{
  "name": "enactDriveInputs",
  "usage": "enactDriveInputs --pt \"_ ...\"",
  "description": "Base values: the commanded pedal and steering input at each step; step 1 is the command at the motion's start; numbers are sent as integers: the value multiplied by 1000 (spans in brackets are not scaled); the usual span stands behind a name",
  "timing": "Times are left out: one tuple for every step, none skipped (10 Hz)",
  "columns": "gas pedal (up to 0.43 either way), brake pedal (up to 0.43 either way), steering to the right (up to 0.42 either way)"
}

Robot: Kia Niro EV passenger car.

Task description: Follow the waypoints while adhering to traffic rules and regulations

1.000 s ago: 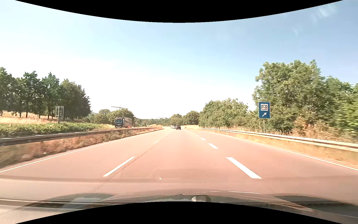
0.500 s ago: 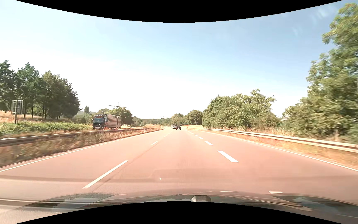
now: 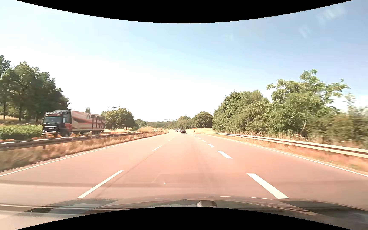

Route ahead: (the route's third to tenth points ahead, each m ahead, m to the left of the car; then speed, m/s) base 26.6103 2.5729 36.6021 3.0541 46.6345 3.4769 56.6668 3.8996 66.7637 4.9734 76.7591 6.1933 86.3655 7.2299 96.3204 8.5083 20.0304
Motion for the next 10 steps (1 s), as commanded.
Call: enactDriveInputs --pt "130 0 -3" --pt "130 0 -3" --pt "130 0 -3" --pt "130 0 -3" --pt "130 0 -3" --pt "130 0 -4" --pt "130 0 -4" --pt "130 0 -4" --pt "130 0 -4" --pt "130 0 -4"
